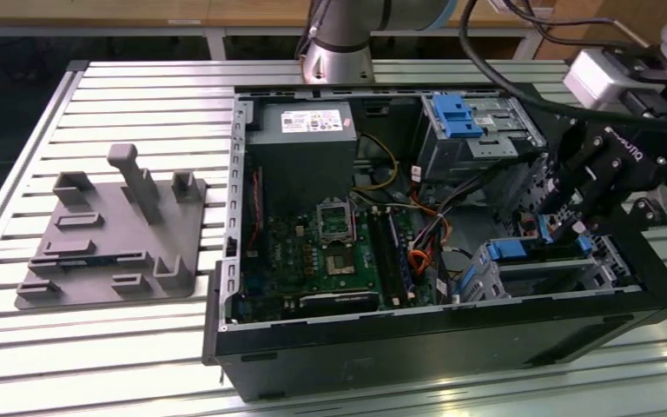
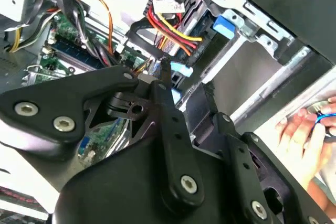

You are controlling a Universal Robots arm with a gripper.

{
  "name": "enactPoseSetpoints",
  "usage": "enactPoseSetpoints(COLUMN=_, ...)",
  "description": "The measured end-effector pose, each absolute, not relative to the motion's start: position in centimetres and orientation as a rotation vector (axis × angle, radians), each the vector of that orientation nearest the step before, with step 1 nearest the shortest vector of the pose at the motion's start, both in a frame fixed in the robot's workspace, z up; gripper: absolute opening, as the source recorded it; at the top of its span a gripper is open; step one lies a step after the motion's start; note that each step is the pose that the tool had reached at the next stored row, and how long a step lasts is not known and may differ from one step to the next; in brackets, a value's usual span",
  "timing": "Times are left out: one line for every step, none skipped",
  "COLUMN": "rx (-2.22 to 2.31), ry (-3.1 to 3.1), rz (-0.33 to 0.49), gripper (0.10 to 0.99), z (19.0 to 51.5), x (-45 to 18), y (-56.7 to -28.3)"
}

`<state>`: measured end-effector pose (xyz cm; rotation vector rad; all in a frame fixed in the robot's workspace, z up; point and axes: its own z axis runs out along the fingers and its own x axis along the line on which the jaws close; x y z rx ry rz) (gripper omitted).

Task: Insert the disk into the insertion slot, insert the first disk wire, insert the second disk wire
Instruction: 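Insert the second disk wire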

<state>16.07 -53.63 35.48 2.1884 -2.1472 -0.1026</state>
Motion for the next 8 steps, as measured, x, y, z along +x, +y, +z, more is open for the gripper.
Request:
enactPoseSetpoints(rx=2.189, ry=-2.148, rz=-0.101, gripper=0.396, z=35.8, x=16.0, y=-53.6)
enactPoseSetpoints(rx=2.190, ry=-2.149, rz=-0.098, gripper=0.396, z=36.0, x=16.0, y=-53.6)
enactPoseSetpoints(rx=2.192, ry=-2.150, rz=-0.096, gripper=0.396, z=36.3, x=15.9, y=-53.6)
enactPoseSetpoints(rx=2.193, ry=-2.152, rz=-0.093, gripper=0.396, z=36.5, x=15.9, y=-53.6)
enactPoseSetpoints(rx=2.195, ry=-2.153, rz=-0.090, gripper=0.396, z=36.8, x=15.8, y=-53.6)
enactPoseSetpoints(rx=2.196, ry=-2.155, rz=-0.087, gripper=0.396, z=37.0, x=15.7, y=-53.6)
enactPoseSetpoints(rx=2.198, ry=-2.156, rz=-0.084, gripper=0.396, z=37.3, x=15.7, y=-53.6)
enactPoseSetpoints(rx=2.199, ry=-2.157, rz=-0.081, gripper=0.396, z=37.6, x=15.6, y=-53.6)
